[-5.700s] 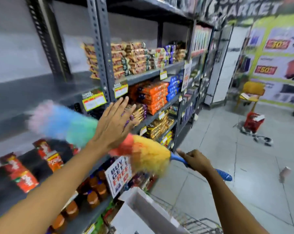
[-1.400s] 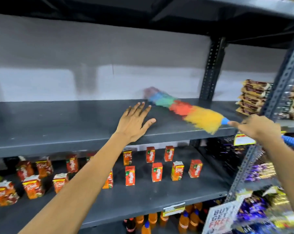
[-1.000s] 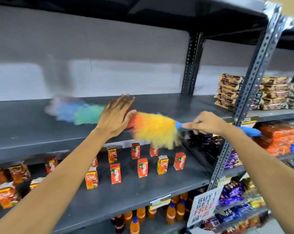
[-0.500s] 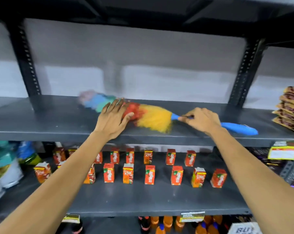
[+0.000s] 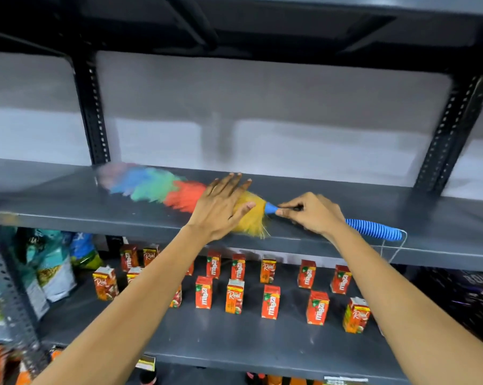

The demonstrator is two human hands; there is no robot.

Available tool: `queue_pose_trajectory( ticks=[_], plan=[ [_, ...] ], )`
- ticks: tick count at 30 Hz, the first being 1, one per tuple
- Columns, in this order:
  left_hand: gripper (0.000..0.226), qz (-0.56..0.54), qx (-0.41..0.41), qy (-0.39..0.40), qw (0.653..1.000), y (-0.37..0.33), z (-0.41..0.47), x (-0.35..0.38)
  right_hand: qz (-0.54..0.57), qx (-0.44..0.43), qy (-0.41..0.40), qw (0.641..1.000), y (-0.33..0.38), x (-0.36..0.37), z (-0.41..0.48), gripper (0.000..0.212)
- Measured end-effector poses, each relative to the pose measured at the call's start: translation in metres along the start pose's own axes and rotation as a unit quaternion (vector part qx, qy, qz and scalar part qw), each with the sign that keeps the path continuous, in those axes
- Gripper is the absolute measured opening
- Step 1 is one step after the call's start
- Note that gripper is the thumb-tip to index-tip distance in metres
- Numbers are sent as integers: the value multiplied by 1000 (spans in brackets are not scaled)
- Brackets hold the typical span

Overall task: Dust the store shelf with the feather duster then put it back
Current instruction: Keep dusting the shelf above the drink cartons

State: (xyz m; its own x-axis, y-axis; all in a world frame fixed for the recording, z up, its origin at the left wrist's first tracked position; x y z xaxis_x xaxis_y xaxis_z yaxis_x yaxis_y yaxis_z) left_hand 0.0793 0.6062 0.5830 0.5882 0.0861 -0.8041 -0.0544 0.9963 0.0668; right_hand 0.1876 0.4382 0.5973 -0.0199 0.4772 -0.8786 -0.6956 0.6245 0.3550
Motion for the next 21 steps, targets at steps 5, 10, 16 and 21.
queue_pose_trajectory(
  ticks=[5,10,16,21],
  plan=[
    [56,10,-24,7,1000,13,-7,2,0,-28,37,999,17,13,12,33],
    [55,2,-51,9,999,31,-15,2,-52,-85,-18,995,48,30,26,36],
    [55,0,-55,-5,998,39,-18,-1,-68,-67,-40,995,63,38,38,38],
    [61,16,-39,-7,999,37,-17,-1,-134,-66,-64,987,63,37,37,30]
  ],
)
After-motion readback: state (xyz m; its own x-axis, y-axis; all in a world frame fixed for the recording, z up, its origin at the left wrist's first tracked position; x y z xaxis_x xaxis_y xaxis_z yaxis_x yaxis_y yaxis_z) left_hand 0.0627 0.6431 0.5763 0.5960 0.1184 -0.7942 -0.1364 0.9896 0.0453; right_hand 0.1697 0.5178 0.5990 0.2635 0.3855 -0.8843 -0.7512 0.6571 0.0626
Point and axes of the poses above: each hand's wrist, its own z-axis towards the middle knuckle, its own x-axis out of the palm, y = z × x, the point moved 5 cm from there along z, towards the middle knuckle, and after that the axes turned 2 degrees about x, right-handed, at the moved point
